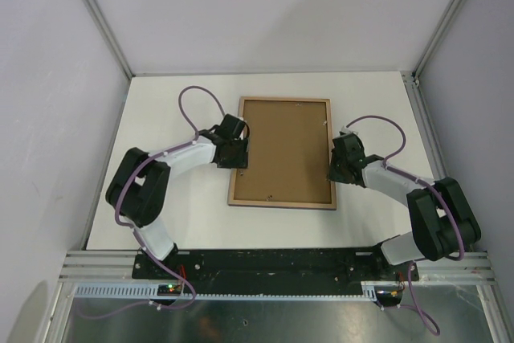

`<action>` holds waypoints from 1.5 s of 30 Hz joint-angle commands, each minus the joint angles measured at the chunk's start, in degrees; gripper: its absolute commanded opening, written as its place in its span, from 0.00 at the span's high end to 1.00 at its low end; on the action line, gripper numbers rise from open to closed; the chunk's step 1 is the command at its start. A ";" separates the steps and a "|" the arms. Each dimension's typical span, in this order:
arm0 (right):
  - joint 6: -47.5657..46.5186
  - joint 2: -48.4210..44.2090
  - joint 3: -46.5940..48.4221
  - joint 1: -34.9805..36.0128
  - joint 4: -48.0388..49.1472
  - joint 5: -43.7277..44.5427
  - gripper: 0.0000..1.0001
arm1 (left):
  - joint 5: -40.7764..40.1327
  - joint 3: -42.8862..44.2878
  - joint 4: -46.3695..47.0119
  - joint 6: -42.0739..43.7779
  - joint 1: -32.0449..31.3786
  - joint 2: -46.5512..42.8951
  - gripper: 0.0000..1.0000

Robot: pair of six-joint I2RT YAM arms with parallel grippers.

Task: Put the photo into the frame
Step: Press the fastener onto the backboard.

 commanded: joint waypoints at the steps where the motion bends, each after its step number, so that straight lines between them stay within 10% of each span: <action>1: -0.35 2.09 -0.42 -0.48 -1.61 0.45 0.94 | -1.86 -0.36 -0.20 1.41 -0.92 0.24 0.43; 16: -0.73 2.28 -0.42 -0.94 -1.22 -0.47 0.93 | -4.21 -1.61 -0.80 1.37 -1.32 2.09 0.52; 27: -1.37 1.85 -0.42 -1.72 -1.75 -0.65 0.94 | -8.26 -0.40 -1.46 2.77 -1.33 3.41 0.90; 45: 1.44 -2.73 -4.66 0.85 -1.77 -4.57 0.98 | -8.31 9.63 -1.83 3.96 2.31 10.82 1.00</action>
